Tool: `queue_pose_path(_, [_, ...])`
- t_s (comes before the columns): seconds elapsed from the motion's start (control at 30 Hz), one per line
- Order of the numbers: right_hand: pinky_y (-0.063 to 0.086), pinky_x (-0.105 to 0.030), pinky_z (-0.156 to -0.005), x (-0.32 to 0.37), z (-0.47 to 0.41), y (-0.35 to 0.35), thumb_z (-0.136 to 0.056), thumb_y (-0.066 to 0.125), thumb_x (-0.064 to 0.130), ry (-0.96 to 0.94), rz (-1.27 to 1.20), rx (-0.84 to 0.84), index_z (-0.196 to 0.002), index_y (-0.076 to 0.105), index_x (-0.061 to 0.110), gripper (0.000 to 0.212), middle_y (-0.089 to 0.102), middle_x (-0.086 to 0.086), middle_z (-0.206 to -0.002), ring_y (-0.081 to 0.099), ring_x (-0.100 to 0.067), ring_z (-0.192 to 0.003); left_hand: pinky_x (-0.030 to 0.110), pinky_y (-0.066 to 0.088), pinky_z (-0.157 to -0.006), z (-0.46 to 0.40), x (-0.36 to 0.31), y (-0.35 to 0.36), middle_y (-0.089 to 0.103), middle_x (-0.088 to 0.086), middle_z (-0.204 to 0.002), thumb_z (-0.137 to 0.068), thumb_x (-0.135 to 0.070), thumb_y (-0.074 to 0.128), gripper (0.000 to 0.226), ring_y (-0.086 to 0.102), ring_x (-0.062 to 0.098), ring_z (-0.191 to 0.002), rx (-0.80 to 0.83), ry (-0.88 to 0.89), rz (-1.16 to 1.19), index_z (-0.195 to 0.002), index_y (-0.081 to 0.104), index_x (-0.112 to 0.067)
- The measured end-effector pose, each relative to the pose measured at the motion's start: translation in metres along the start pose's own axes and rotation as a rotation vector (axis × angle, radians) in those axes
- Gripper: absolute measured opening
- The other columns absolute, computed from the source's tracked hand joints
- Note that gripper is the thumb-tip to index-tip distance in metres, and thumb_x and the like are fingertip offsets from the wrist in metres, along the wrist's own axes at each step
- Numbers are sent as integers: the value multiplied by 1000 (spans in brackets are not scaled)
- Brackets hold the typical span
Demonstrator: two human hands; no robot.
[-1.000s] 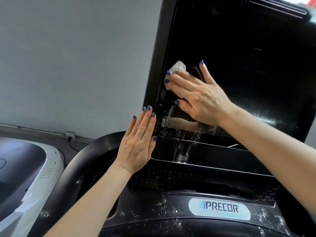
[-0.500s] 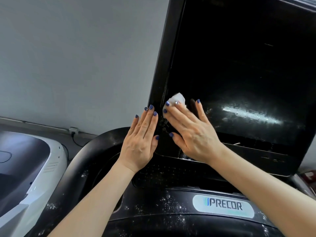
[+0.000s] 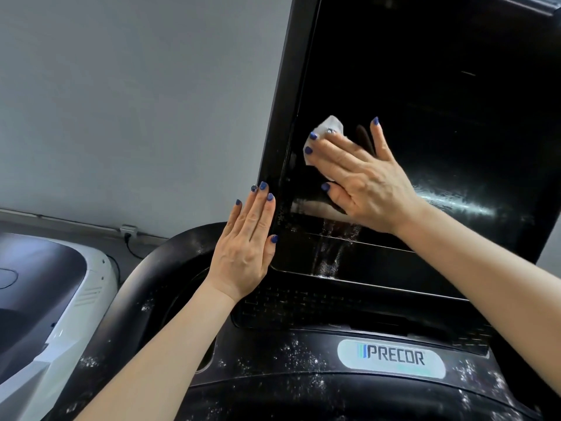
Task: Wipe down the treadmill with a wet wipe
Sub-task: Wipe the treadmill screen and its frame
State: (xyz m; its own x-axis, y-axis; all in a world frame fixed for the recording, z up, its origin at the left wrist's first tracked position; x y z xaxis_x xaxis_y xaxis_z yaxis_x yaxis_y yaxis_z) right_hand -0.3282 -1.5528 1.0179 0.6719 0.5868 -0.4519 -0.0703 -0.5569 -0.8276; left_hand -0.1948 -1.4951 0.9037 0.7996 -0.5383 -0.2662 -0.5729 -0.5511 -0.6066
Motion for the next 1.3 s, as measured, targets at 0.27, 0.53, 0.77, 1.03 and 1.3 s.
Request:
queue_pose_path(0.27, [-4, -58, -124, 46, 41, 23, -101, 38, 45, -10, -73, 65, -160, 18, 23, 66, 11, 3, -169, 6, -17, -156, 42, 15, -127, 0, 0, 0, 18, 19, -164, -109, -26, 30, 55, 14, 27, -155, -12, 2, 10, -154, 20, 3])
queue_pose_path(0.53, [-6, -56, -124, 51, 67, 28, -100, 35, 44, -205, -14, 111, -159, 21, 28, 62, 14, 7, -167, 11, -12, -154, 41, 13, -127, -1, 0, 2, 21, 21, -163, -109, -27, 27, 55, 14, 28, -155, 8, 4, -20, -155, 19, 2])
queue_pose_path(0.77, [-2, -64, -121, 12, 45, 3, -105, 37, 35, -42, -103, -41, -156, 34, 21, 54, 24, 3, -165, 22, -17, -153, 45, 11, -127, -3, -4, -2, 15, 18, -166, -109, -27, 28, 56, 9, 27, -156, 30, -19, -64, -156, 18, 1])
queue_pose_path(1.03, [12, -65, -120, 12, 29, -29, -93, 71, 5, -23, -164, -378, -113, 75, 8, 20, 71, -5, -125, 64, -20, -121, 42, 5, -127, -26, -22, -3, 12, 13, -167, -107, -26, 34, 59, 5, 23, -157, 19, -12, -45, -157, 17, -2])
queue_pose_path(1.3, [18, -55, -120, 5, 29, -23, -91, 71, 7, 56, -63, -420, -110, 74, 10, 19, 69, -4, -111, 64, -23, -105, 42, 4, -127, -25, -20, 5, 7, 11, -168, -106, -23, 35, 59, 4, 24, -157, 32, -1, -50, -158, 16, -3])
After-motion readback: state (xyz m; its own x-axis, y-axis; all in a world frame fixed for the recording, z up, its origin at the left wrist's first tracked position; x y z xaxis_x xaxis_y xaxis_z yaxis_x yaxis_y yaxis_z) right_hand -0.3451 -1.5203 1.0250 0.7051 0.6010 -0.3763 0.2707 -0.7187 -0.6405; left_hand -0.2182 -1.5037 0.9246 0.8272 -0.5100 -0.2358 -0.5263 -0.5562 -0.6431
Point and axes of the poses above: each hand's wrist, its own z-axis away from the middle knuckle, its own y-axis out of the palm, x = y × z, the point moved 10 cm from there along -z, towards the middle knuckle
